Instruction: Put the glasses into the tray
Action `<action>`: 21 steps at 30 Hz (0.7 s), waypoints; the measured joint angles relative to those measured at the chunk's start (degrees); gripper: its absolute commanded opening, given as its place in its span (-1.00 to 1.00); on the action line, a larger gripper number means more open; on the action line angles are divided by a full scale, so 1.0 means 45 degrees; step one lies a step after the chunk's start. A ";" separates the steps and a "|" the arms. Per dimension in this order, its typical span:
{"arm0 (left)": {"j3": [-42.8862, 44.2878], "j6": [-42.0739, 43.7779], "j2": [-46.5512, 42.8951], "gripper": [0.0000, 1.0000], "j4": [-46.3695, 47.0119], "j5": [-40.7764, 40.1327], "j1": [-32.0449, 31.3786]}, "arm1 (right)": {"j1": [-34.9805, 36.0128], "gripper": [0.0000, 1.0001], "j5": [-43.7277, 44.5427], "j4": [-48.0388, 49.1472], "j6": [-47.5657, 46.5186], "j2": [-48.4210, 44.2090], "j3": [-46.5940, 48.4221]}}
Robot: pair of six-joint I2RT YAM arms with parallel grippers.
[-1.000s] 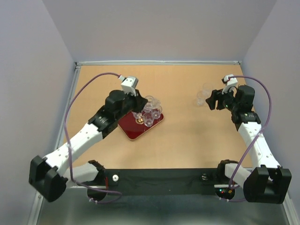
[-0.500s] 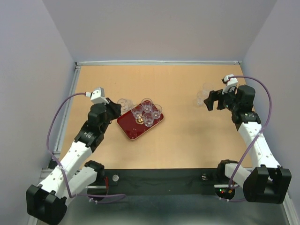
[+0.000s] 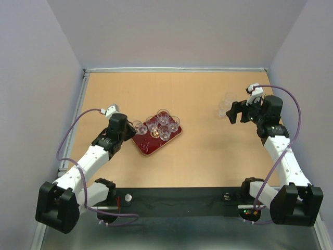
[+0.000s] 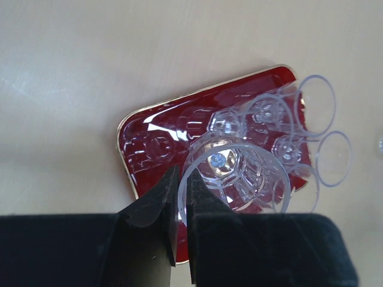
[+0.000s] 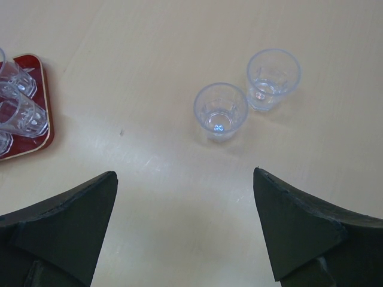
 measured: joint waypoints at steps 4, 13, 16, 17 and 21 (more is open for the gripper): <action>0.0000 -0.0345 0.0267 -1.00 -0.0471 -0.0228 0.0000 | 0.0000 0.99 0.0000 0.0000 0.0000 0.0000 0.0000; 0.0005 -0.0510 0.1302 -0.94 -0.0296 -0.0486 0.0000 | 0.0000 0.99 0.0005 0.0000 0.0000 0.0000 0.0000; 0.0010 -0.0515 0.1841 -0.92 -0.0204 -0.0617 0.0005 | -0.0010 0.99 0.0010 0.0000 0.0000 0.0005 0.0000; 0.0034 -0.0510 0.1991 -0.92 -0.0199 -0.0661 0.0010 | -0.0024 0.99 0.0010 0.0000 0.0000 0.0000 0.0000; 0.0272 -0.0505 0.2443 -0.82 -0.0044 -0.0821 0.0083 | -0.0083 1.00 0.0044 0.0000 0.0000 0.0000 0.0000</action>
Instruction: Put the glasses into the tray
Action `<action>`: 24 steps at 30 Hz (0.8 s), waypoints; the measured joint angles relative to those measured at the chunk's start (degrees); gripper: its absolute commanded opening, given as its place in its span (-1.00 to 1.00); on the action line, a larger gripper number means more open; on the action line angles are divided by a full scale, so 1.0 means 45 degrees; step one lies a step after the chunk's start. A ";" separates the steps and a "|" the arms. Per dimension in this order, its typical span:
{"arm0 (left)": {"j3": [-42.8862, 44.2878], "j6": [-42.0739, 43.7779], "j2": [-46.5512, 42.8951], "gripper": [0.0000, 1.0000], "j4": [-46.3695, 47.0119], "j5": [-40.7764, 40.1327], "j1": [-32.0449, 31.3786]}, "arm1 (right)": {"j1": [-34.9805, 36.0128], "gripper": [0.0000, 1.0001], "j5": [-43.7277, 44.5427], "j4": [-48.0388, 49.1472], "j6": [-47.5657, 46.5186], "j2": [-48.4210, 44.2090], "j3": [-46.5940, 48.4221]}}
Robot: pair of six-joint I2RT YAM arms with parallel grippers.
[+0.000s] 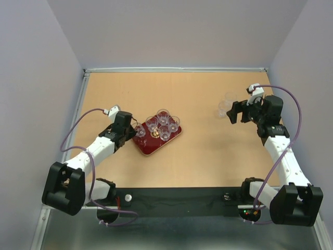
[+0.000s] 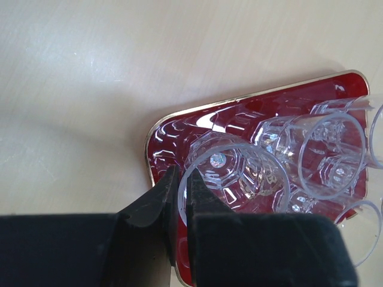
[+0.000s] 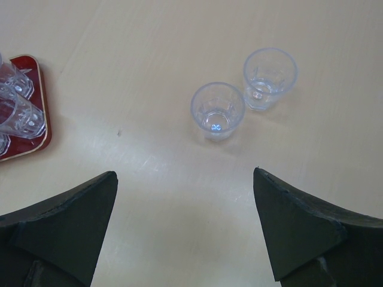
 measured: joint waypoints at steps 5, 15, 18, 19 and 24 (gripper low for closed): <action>0.0491 0.0063 0.0597 -0.42 0.0350 0.0005 0.0034 | 0.0000 0.99 0.0005 0.0000 0.0000 0.0000 0.0000; 0.0942 0.0238 0.1399 0.10 0.0699 0.0214 0.0083 | 0.0000 1.00 0.0053 0.0000 -0.0039 0.0000 0.0000; 0.1049 0.0325 0.1394 0.20 0.0641 0.0287 0.0083 | 0.0000 1.00 0.0053 0.0000 -0.0039 0.0000 0.0000; 0.1156 0.0359 0.1379 0.24 0.0588 0.0306 0.0083 | 0.0000 1.00 0.0053 0.0000 -0.0039 0.0005 0.0000; 0.1515 0.0631 0.0869 0.32 0.0321 0.0389 0.0083 | 0.0000 1.00 0.0053 0.0000 -0.0063 0.0000 0.0000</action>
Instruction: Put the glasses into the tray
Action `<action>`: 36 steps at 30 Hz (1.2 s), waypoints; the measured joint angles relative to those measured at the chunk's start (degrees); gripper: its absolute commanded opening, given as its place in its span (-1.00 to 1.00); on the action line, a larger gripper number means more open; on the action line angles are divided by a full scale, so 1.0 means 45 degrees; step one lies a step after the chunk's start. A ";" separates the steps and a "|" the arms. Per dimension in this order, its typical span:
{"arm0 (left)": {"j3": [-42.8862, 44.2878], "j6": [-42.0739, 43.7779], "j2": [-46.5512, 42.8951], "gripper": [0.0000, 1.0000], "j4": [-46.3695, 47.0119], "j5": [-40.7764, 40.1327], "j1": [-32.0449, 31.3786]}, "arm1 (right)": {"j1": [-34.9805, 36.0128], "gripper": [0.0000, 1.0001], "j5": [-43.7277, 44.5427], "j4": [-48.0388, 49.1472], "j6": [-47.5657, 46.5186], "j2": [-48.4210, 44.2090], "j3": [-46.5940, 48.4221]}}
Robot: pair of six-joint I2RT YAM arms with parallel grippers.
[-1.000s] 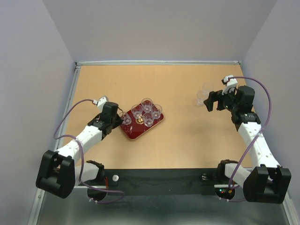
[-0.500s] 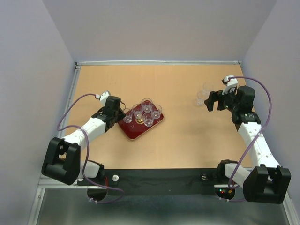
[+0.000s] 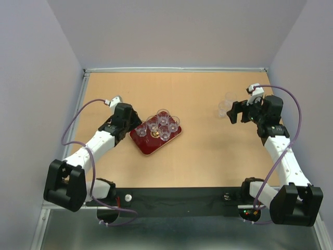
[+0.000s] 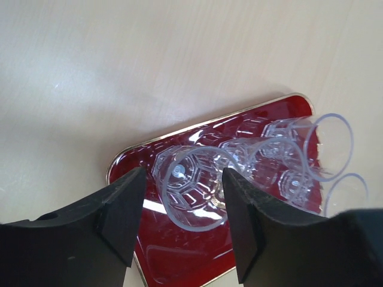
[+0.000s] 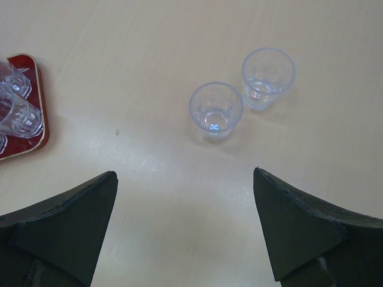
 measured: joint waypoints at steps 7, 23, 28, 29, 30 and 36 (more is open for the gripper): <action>0.0631 0.0991 -0.1996 0.61 -0.0690 -0.0175 0.0005 | 0.0000 1.00 0.0000 0.0005 -0.0073 0.0019 0.0000; -0.0374 0.6926 -0.7495 0.88 0.0301 -0.0563 0.0005 | 0.0000 0.87 0.0899 0.0282 0.1671 0.3249 0.0461; -0.1234 0.7766 -0.8262 0.88 0.0753 -0.0559 0.0010 | -0.0010 0.44 0.1073 0.0238 0.2599 0.4969 0.1700; -0.1239 0.7834 -0.8267 0.88 0.0767 -0.0573 0.0010 | -0.0010 0.43 0.1107 0.0248 0.2759 0.5275 0.2055; -0.1258 0.7902 -0.8320 0.88 0.0787 -0.0578 0.0010 | -0.0010 0.41 0.1200 0.0311 0.2977 0.5644 0.2487; -0.1321 0.8077 -0.9034 0.88 0.1025 -0.0563 0.0010 | -0.0010 0.08 0.1967 0.0457 0.4148 0.7125 0.3939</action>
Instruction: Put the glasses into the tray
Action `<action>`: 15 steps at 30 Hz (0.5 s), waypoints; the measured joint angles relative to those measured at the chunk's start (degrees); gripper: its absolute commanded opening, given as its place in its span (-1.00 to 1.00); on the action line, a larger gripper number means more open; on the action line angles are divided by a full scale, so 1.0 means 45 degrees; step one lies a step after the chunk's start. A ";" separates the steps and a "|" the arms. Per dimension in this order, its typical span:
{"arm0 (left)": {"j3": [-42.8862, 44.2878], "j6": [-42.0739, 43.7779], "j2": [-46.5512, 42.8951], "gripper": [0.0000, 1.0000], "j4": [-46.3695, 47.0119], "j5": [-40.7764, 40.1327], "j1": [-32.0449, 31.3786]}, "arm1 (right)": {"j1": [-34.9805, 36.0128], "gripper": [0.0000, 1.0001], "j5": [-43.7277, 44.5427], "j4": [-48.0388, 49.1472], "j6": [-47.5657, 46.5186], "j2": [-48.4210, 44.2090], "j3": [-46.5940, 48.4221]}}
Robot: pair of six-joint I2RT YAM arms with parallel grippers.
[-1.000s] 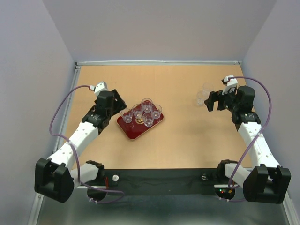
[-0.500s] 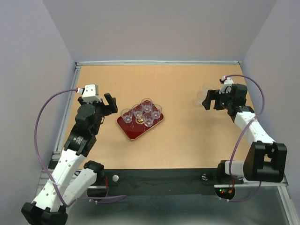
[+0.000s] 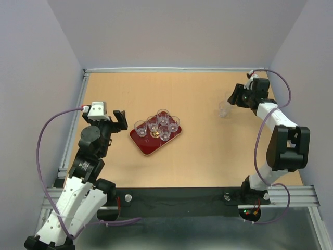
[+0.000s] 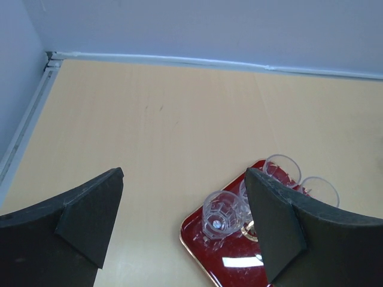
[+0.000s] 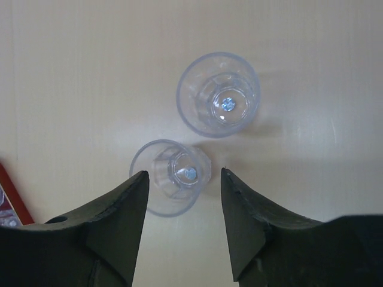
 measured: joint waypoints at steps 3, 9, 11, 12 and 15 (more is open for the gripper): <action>0.0000 0.0024 -0.0214 0.88 0.0180 0.0078 0.0005 | 0.0000 0.00 0.0272 -0.0005 0.0233 0.0578 0.0452; -0.0019 0.0029 -0.0325 0.87 0.0316 0.0228 0.0010 | 0.0029 -0.10 0.0651 -0.0015 0.0452 0.1326 0.0957; -0.0019 0.0029 -0.0325 0.87 0.0321 0.0272 0.0010 | 0.0039 -0.11 0.0690 -0.0087 0.0457 0.1428 0.0957; -0.0019 0.0029 -0.0335 0.87 0.0316 0.0291 0.0010 | 0.0039 -0.15 0.0699 -0.0107 0.0452 0.1472 0.0957; -0.0019 0.0029 -0.0364 0.87 0.0316 0.0369 0.0015 | 0.0049 -0.21 0.0709 -0.0194 0.0442 0.1647 0.0957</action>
